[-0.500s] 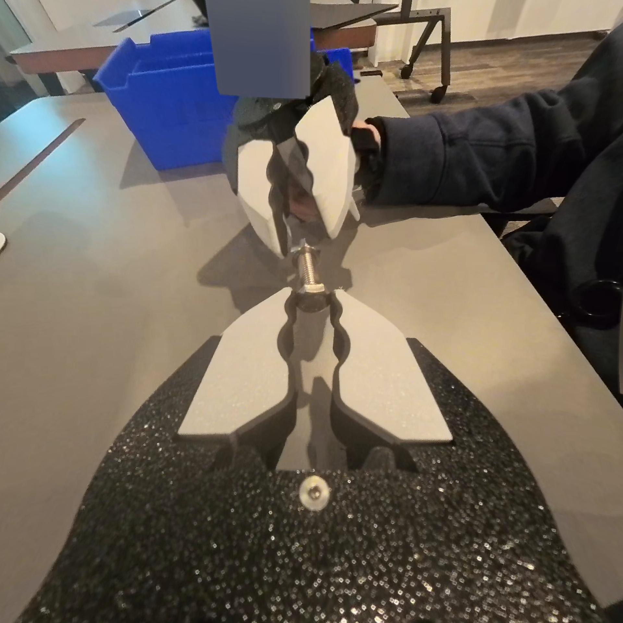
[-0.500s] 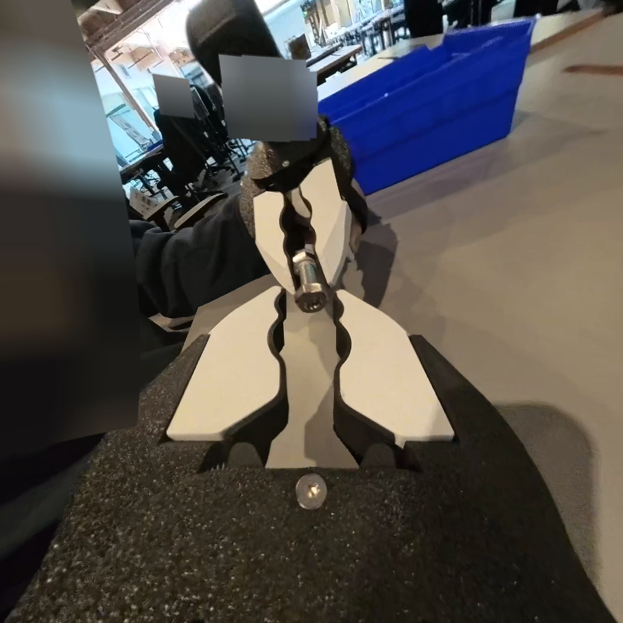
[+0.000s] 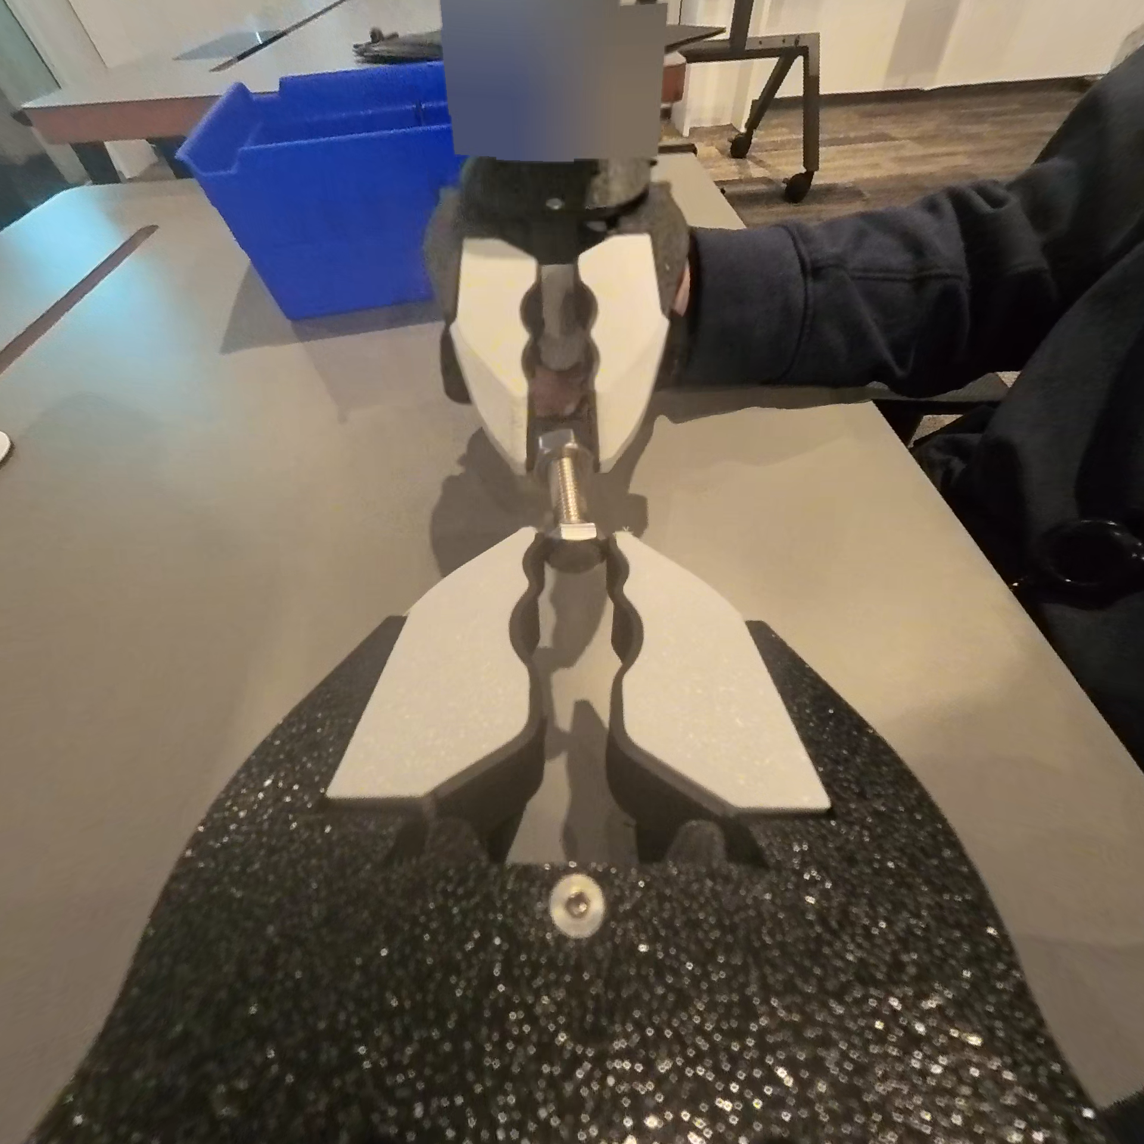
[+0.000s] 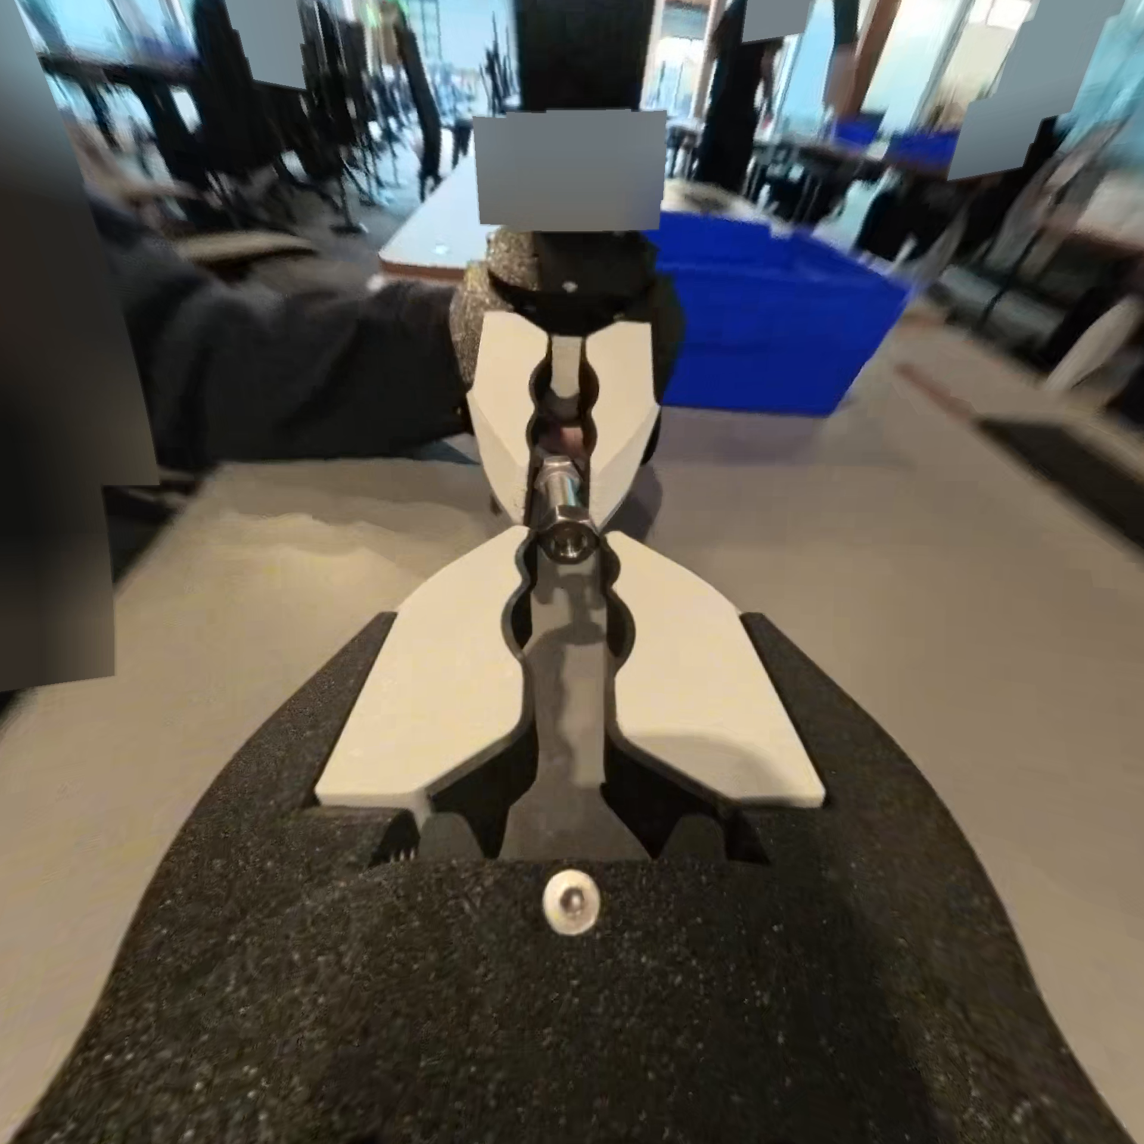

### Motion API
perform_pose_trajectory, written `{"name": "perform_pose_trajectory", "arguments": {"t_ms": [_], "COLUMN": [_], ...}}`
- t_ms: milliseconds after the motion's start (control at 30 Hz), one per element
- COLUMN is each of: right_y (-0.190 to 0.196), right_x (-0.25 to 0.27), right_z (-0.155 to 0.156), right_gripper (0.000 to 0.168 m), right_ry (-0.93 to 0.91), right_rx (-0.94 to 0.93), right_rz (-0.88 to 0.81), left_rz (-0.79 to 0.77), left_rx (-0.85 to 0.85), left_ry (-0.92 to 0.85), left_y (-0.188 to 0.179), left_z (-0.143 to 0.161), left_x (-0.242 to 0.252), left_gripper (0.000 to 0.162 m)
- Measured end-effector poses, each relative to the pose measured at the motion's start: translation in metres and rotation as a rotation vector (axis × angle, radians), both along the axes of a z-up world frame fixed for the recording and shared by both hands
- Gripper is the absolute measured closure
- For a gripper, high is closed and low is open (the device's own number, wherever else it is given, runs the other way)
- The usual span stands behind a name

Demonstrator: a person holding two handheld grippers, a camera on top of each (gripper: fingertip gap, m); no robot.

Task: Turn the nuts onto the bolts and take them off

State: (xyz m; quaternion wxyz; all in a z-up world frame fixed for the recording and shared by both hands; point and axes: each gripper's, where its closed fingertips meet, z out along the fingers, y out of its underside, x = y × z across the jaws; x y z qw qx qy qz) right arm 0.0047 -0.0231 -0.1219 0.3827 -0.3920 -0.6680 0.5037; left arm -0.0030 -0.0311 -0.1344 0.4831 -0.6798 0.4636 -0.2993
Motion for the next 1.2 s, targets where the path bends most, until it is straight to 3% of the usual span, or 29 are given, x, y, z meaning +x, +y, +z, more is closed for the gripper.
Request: {"name": "perform_pose_trajectory", "arguments": {"t_ms": [233, 400, 500, 600, 767, 867, 1200], "right_y": [0.002, 0.002, 0.003, 0.002, -0.002, -0.002, -0.006], "right_x": [-0.003, -0.004, -0.004, -0.004, 0.002, 0.004, 0.001], "right_z": [0.004, 0.008, 0.01, 0.014, 0.009, 0.013, 0.005], "right_gripper": [0.15, 0.15, 0.149, 0.125, 0.125, 0.128, 0.139], "right_ry": [0.17, 0.2, 0.187, 0.142, -0.111, -0.157, -0.222], "right_rx": [0.486, 0.546, 0.444, 0.213, -0.339, -0.571, -0.604], "right_rz": [-0.082, -0.104, -0.108, -0.089, 0.008, 0.075, 0.083], "left_rz": [-0.003, -0.005, 0.0, -0.001, -0.008, -0.009, -0.012], "left_rx": [-0.022, -0.016, -0.007, 0.003, 0.005, 0.005, 0.014], "left_ry": [-0.052, -0.081, -0.079, -0.072, -0.06, -0.054, -0.042], "left_y": [0.0, -0.001, 0.0, 0.0, 0.0, 0.0, -0.001], "left_z": [0.005, 0.01, 0.01, 0.01, 0.007, 0.007, 0.006], "left_x": [-0.002, -0.003, -0.003, -0.002, 0.001, 0.001, 0.003], "left_gripper": [0.144, 0.144, 0.144, 0.144, 0.144, 0.144, 0.144]}}
